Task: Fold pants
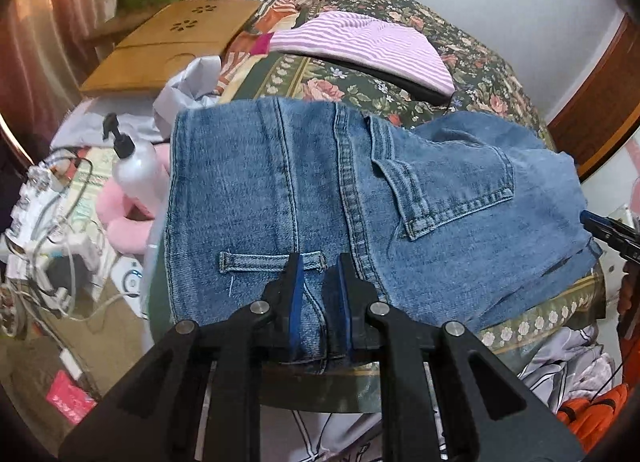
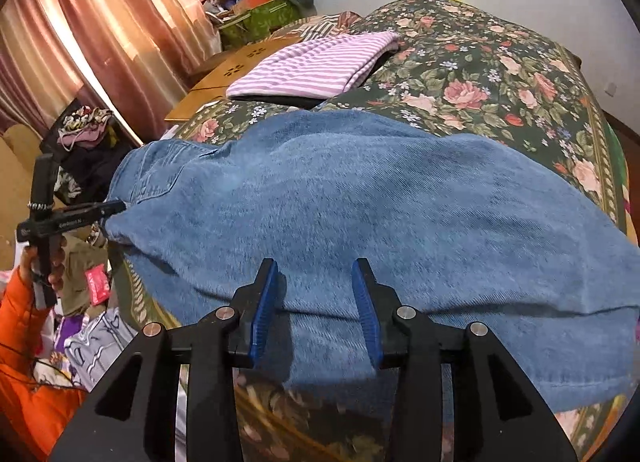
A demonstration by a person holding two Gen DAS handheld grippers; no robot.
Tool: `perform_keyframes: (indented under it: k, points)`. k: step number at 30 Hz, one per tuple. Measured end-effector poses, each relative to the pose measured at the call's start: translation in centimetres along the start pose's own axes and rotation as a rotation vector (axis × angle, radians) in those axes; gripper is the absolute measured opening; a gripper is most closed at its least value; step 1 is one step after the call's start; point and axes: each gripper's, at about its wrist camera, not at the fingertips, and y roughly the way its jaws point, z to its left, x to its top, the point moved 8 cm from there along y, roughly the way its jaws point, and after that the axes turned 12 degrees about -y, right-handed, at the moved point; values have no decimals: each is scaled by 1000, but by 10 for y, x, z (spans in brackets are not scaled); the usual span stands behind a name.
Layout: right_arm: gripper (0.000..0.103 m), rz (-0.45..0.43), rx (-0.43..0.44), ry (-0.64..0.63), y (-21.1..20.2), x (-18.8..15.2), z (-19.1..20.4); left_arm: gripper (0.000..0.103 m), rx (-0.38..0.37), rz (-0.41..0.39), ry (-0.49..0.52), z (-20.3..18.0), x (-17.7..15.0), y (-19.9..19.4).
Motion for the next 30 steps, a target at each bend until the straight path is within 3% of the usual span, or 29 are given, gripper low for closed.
perform_keyframes:
  k: [3,6,11,15,23,30]
  points:
    - [38,-15,-17,40,-13,-3,-13,16,24,-29,46,-15,13,-13]
    - [47,-44,-90,77,-33,-10,-35,16,-6,-72,91,-46,32,-29]
    - [51,-90,-228,172,-74,-32,-89,41,-56,-155,158,-110,66,-42]
    - [53,-109,-311,287,-101,-57,-138,47,-134,-175,201,-172,91,-37]
    - [54,-79,-428,489,-126,-109,-229,54,-202,-95,313,-275,99,15]
    - [54,-63,-377,636,-106,-127,-283,54,-189,34,375,-316,77,75]
